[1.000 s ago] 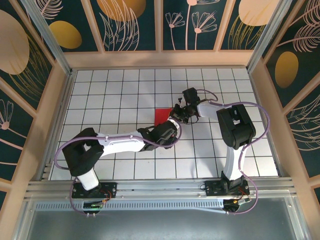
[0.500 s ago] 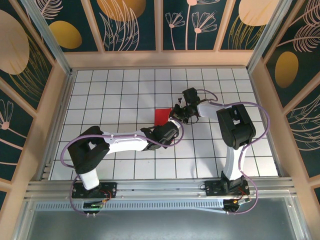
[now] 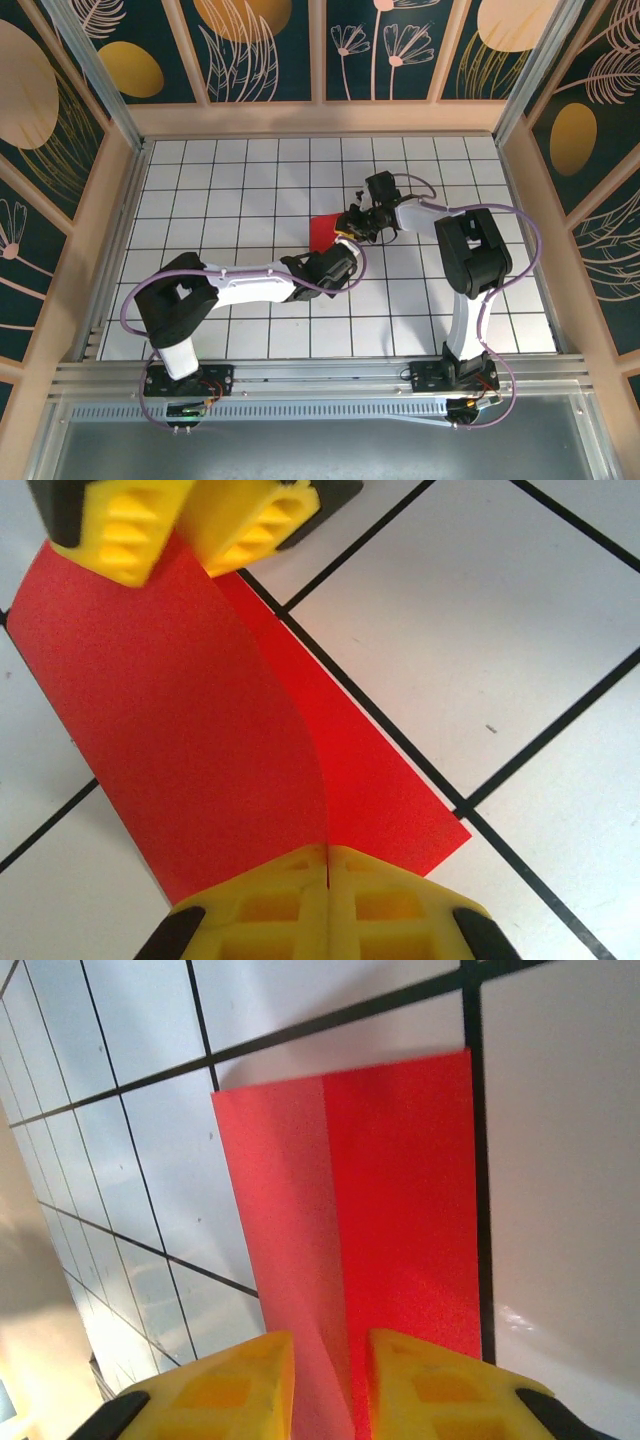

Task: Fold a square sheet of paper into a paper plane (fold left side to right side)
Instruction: Fold the triangle a second time at the center of the table.

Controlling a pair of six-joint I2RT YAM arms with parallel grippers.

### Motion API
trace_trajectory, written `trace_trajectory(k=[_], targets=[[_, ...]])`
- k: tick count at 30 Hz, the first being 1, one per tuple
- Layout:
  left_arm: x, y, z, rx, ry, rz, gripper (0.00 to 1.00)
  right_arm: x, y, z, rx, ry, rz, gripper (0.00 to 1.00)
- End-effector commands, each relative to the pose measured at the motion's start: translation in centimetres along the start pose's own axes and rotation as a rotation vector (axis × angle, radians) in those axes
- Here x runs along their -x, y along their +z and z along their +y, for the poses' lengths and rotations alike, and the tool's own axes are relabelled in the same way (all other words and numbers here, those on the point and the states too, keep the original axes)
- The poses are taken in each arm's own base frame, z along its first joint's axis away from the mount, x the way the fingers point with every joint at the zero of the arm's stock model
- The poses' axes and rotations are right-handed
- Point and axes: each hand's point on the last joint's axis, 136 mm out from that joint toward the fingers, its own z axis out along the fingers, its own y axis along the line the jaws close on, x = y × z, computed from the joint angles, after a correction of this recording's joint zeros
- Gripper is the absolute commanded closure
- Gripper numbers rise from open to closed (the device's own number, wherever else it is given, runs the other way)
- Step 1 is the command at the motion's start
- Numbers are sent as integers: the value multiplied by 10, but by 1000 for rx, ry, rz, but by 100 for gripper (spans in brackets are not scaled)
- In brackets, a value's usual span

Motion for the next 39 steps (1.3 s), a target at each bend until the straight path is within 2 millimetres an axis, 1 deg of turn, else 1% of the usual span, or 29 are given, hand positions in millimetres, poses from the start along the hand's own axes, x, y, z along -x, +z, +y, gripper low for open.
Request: trace_trajectory(k=[1,5,7,9,12,13,14,15,16,17,18,19,21,22,23,26,28,31,35,39], targets=[[10,-9,-7,-70,-67,-34,100,24,-30,18,10,-54,-102,68],[14,-8,-8,-151,-135,-19,100,39,-62,17,-14,-80,-213,55],[15,-8,-7,-198,-175,-11,100,44,-79,12,-30,-82,-269,50],[17,-7,-7,-266,-227,-4,100,44,-97,4,-51,-81,-321,46],[19,-7,-8,-346,-294,5,100,37,-117,-8,-75,-80,-370,46],[21,-7,-8,-366,-308,4,100,32,-119,-11,-78,-83,-373,48],[22,-8,-9,-391,-321,7,100,26,-121,-15,-79,-84,-372,51],[24,-9,-9,-412,-338,7,100,20,-121,-17,-73,-89,-365,58],[25,-9,-10,-435,-354,7,100,12,-119,-19,-61,-88,-348,64],[26,-10,-12,-466,-375,14,100,4,-115,-20,-38,-86,-325,72],[27,-9,-11,-489,-403,15,100,-6,-111,-20,-16,-86,-301,83],[29,-9,-9,-507,-428,13,100,-14,-106,-20,-1,-85,-282,90],[35,-10,-7,-549,-478,4,100,-32,-93,-19,19,-93,-240,100],[39,-11,-6,-564,-496,-3,100,-40,-87,-18,24,-98,-223,100],[29,-9,-6,-576,-519,19,100,-48,-79,-16,29,-103,-203,100],[30,-9,-5,-610,-564,21,100,-68,-58,-12,33,-107,-154,100],[27,-7,-3,-605,-578,32,100,-75,-47,-11,31,-106,-134,100],[22,-3,-2,-598,-596,56,100,-83,-32,-17,2,-94,-99,100],[18,-1,-3,-601,-608,71,100,-87,-21,-23,-22,-80,-60,100],[17,0,-2,-594,-617,74,100,-93,-17,-28,-50,-75,-38,100]])
